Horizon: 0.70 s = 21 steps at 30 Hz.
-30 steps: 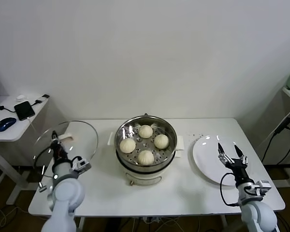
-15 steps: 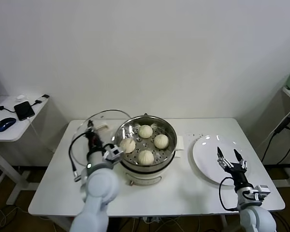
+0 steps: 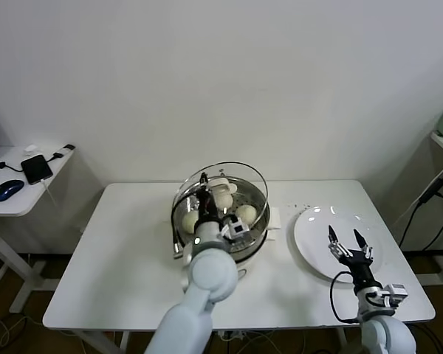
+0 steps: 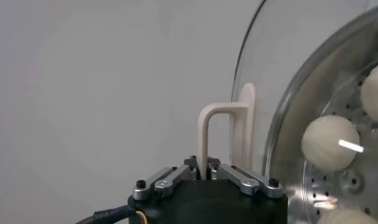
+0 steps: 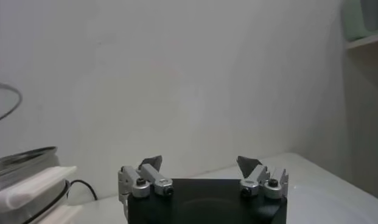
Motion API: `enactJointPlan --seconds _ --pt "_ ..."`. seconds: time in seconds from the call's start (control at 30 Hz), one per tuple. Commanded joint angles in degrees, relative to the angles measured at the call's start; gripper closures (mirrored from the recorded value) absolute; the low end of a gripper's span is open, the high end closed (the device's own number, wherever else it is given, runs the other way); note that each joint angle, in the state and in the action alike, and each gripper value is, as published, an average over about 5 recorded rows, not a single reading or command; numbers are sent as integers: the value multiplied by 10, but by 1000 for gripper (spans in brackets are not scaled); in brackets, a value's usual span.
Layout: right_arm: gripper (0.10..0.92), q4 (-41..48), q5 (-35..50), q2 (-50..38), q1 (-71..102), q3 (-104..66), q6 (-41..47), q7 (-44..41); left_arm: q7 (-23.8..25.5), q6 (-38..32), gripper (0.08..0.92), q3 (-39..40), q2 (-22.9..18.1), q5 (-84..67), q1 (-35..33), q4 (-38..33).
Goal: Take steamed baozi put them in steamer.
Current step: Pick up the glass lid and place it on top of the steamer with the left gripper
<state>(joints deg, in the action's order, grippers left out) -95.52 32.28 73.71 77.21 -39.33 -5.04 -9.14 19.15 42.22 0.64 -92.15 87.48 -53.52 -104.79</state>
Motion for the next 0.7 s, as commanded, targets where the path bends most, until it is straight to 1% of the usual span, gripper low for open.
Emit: enactJointPlan --seconds 0.03,0.33,0.7 --pt "203 4 -1 4 -2 1 -1 0 -41 28 840 42 -28 34 24 91" --pt "203 14 -1 3 -9 2 -4 0 -40 28 840 37 -28 67 24 117" --pt "203 24 0 3 -16 4 -7 -1 -12 25 840 34 -28 86 20 113"
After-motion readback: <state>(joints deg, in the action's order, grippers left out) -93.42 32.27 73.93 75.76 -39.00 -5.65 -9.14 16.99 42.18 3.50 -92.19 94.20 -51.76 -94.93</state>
